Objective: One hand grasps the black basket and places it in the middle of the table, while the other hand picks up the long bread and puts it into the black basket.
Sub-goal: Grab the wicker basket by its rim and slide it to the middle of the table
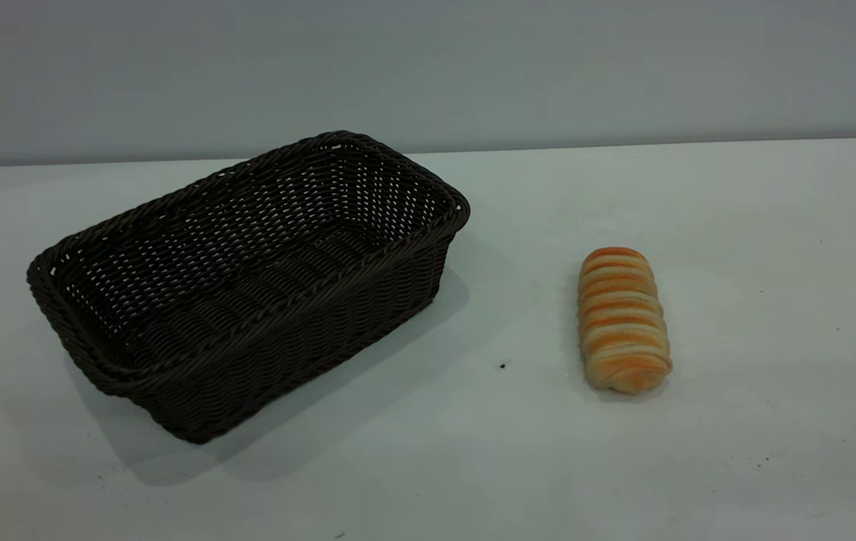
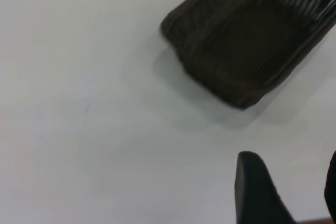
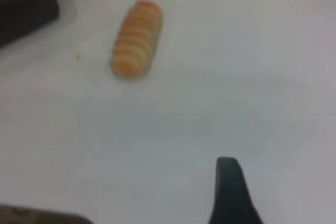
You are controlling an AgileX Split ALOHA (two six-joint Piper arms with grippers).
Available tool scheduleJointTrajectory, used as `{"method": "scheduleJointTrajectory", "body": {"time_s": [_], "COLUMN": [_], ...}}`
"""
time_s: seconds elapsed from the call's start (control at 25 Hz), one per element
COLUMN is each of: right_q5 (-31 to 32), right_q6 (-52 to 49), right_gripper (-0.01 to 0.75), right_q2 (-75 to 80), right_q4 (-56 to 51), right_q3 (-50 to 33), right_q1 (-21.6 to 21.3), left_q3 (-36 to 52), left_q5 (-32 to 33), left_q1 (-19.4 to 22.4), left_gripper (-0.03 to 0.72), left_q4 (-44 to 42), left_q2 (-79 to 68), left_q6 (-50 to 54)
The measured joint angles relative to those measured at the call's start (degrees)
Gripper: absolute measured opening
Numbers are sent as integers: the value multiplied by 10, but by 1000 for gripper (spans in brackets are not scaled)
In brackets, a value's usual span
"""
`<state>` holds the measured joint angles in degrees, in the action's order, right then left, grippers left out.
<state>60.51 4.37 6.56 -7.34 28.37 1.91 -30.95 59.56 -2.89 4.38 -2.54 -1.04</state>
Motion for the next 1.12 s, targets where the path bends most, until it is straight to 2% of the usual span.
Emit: {"method": "scheduleJointTrajectory", "body": {"time_s": [0.16,0.32,0.64,1.12], "right_q5": [-50,-98,-154,-170], "right_q6": [28,75,155,156], "right_gripper": [473,473,473,473], "right_q2": [55,136,275,443], "right_q4": [-35,-82,-149,-149], "right_q3": [3,3,4,113], "right_q1": [0,0,0,0], "left_q3": [-24,-55,-97,-99], "left_q5": [-22,-75,-144,-204], "left_q1": [0,0,0,0], "left_gripper": [395,395,395,395], "left_q4": [-1,0,1,29], "left_q2": [-102,-223,-427,-624], "left_q6": [5,10,63,126]}}
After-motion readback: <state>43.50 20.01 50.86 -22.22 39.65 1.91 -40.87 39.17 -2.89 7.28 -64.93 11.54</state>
